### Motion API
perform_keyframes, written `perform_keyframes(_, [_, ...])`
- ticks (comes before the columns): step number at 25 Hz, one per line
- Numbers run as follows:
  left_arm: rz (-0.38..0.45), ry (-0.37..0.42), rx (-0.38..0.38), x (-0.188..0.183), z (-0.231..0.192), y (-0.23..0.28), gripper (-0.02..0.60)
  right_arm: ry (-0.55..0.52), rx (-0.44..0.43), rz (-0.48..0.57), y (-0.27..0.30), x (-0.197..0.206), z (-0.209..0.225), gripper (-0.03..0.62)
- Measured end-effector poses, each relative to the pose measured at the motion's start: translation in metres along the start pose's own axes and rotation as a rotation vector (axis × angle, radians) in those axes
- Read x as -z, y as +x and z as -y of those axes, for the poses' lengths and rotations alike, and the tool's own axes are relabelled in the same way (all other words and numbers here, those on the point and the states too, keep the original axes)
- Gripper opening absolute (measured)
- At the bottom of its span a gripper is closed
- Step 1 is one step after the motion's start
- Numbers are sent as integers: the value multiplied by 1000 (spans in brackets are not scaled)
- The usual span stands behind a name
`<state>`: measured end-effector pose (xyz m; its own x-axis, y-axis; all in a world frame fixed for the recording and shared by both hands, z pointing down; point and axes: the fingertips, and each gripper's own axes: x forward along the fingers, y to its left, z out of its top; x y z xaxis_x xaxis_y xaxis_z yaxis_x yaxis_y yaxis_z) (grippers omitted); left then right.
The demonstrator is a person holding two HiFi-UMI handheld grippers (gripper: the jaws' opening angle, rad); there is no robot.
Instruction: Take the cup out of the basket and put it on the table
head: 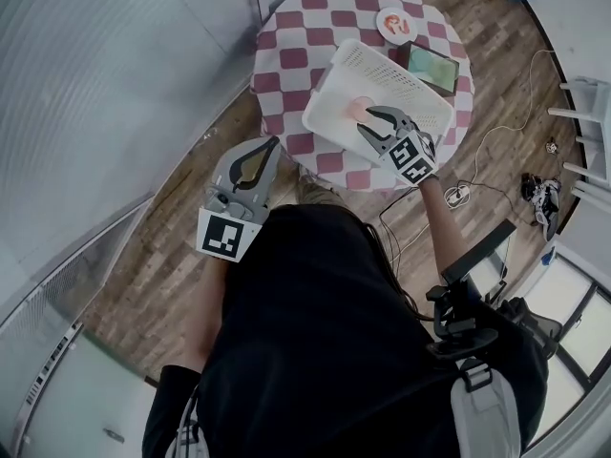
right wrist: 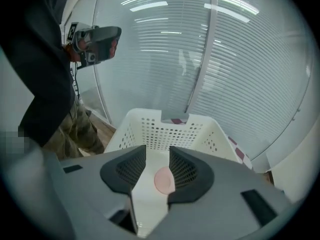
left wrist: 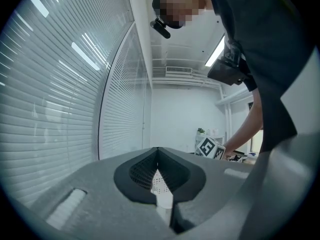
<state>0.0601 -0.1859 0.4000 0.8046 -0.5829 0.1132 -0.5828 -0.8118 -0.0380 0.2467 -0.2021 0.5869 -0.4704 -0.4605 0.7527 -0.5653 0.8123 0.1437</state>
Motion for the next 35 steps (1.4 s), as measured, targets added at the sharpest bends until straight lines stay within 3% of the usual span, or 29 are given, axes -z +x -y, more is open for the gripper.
perform_keyframes(9, [-11, -1, -42, 2, -1, -2, 6, -88, -113, -174, 44, 44, -6, 150])
perform_keyframes(15, [-12, 4, -75, 2, -4, -8, 6, -75, -159, -257, 65, 70, -9, 150])
perform_keyframes(29, [-36, -1, -116, 10, -2, -16, 6, -101, -212, -373, 93, 115, -16, 149])
perform_keyframes(35, [-34, -13, -149, 10, -4, -24, 6, -129, -226, -386, 98, 116, -22, 143])
